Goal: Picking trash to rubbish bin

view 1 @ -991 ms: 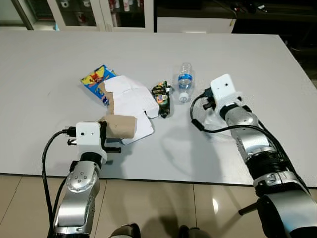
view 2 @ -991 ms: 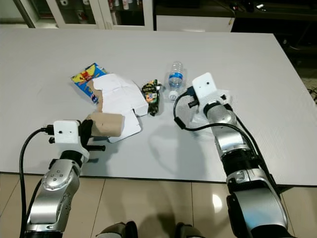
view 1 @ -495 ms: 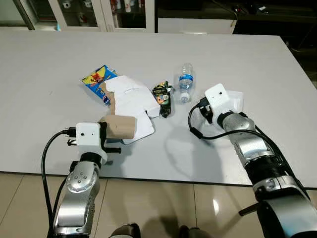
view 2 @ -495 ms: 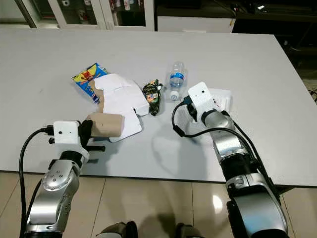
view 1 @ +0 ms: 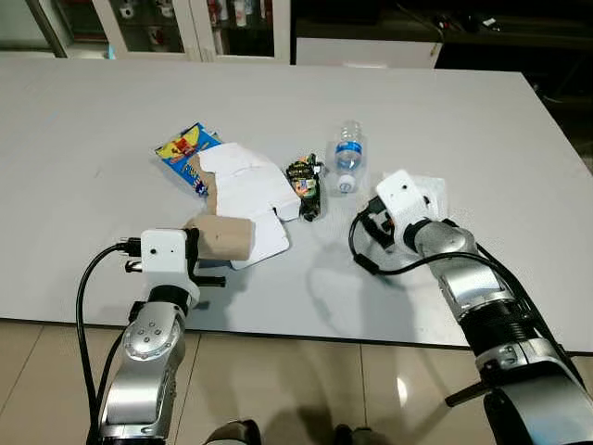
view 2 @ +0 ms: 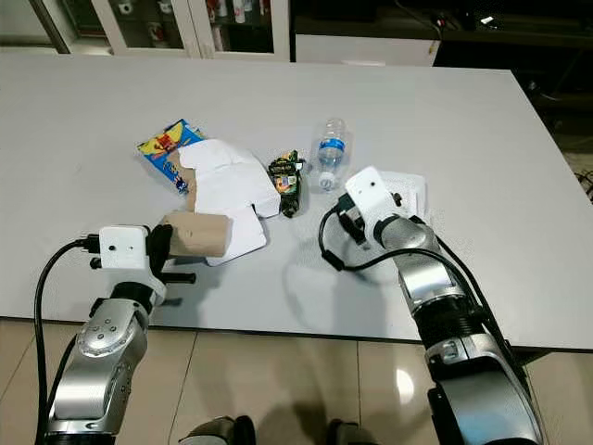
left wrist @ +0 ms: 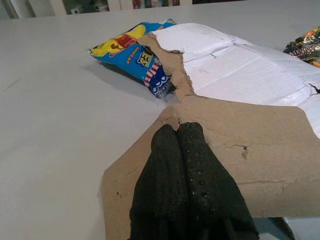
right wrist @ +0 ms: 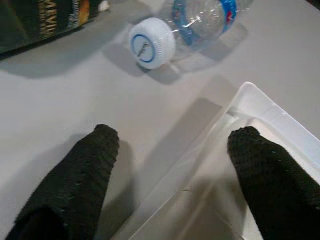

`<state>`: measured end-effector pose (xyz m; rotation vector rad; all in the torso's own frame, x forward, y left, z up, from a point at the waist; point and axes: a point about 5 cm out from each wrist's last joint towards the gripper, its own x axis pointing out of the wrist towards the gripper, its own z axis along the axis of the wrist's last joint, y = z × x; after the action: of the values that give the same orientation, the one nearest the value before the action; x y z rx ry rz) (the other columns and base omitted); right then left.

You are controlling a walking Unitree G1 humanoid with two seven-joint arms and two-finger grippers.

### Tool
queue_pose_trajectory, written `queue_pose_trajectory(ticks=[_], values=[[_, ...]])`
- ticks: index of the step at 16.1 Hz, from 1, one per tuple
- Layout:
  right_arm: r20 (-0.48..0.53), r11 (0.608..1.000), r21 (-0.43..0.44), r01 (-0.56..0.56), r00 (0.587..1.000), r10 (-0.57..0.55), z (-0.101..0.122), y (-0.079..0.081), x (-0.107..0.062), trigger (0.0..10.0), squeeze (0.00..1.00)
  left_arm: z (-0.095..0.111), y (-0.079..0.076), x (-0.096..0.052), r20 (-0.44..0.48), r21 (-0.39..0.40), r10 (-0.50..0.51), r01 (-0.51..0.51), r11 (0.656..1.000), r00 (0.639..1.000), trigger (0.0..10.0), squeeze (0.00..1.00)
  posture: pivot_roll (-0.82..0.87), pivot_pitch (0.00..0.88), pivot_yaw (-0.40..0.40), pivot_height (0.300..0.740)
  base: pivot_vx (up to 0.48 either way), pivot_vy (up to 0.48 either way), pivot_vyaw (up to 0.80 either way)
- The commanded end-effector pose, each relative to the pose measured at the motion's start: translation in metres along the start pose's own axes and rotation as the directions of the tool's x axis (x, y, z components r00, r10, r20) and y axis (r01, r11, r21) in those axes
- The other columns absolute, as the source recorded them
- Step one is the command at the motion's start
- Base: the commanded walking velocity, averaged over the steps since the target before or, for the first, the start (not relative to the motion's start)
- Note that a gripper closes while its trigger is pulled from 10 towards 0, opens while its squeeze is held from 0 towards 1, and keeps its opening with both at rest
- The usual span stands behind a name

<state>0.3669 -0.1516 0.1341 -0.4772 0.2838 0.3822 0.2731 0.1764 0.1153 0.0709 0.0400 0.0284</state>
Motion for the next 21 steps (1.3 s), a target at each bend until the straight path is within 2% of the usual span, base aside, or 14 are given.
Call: queue_pose_trajectory(ticks=[1,6,7,8,9,10,15,17,21], values=[[-0.097,0.997,0.014,-0.077,0.992,0.078,-0.024,0.014,-0.001,10.0,1.00,-0.006,0.002,-0.002,-0.028,0.000,0.003,-0.003,1.000,1.000,0.0,0.00,-0.04,0.113,0.026,0.740,0.000,0.000,0.00],[-0.141,0.981,0.024,-0.194,0.970,0.196,-0.037,0.030,-0.004,10.0,1.00,-0.006,0.002,-0.003,-0.035,-0.002,0.002,-0.002,1.000,0.999,0.0,0.00,-0.04,0.121,0.024,0.740,0.000,0.000,0.00],[-0.143,0.976,0.025,-0.217,0.965,0.218,-0.038,0.033,-0.005,10.0,0.88,-0.007,0.002,-0.004,-0.036,-0.003,0.002,-0.002,1.000,0.999,0.0,0.00,-0.04,0.121,0.024,0.740,0.000,0.000,0.00],[-0.147,0.970,0.026,-0.243,0.958,0.244,-0.039,0.035,-0.006,10.0,0.67,-0.007,0.001,-0.004,-0.037,-0.004,0.002,-0.002,1.000,0.999,0.0,0.00,-0.04,0.122,0.023,0.740,0.000,0.000,0.00],[-0.152,0.966,0.024,-0.258,0.954,0.258,-0.040,0.037,-0.007,10.0,0.07,-0.007,0.001,-0.004,-0.037,-0.004,0.001,-0.001,1.000,0.999,0.0,0.00,-0.04,0.122,0.023,0.740,0.000,0.000,0.00],[-0.163,0.959,0.025,-0.281,0.946,0.281,-0.043,0.041,-0.008,10.0,0.00,-0.007,0.001,-0.004,-0.039,-0.006,0.000,-0.001,1.000,0.999,0.0,0.00,-0.04,0.125,0.020,0.740,0.000,0.000,0.00],[-0.218,0.931,0.042,-0.361,0.907,0.362,-0.061,0.053,-0.014,10.0,0.00,-0.008,0.000,-0.006,-0.043,-0.011,0.004,-0.004,1.000,0.999,0.0,0.00,-0.04,0.129,0.016,0.740,0.000,0.000,0.00],[-0.218,0.927,0.045,-0.372,0.902,0.372,-0.063,0.055,-0.015,0.0,0.00,-0.009,0.001,-0.006,-0.044,-0.012,0.004,-0.005,1.000,0.999,0.0,0.00,-0.04,0.129,0.016,0.740,0.000,0.000,0.00],[-0.214,0.919,0.040,-0.393,0.895,0.392,-0.063,0.058,-0.016,0.0,0.00,-0.009,0.001,-0.006,-0.045,-0.013,0.004,-0.005,1.000,0.999,0.0,0.00,-0.04,0.129,0.016,0.740,0.000,0.000,0.00]])
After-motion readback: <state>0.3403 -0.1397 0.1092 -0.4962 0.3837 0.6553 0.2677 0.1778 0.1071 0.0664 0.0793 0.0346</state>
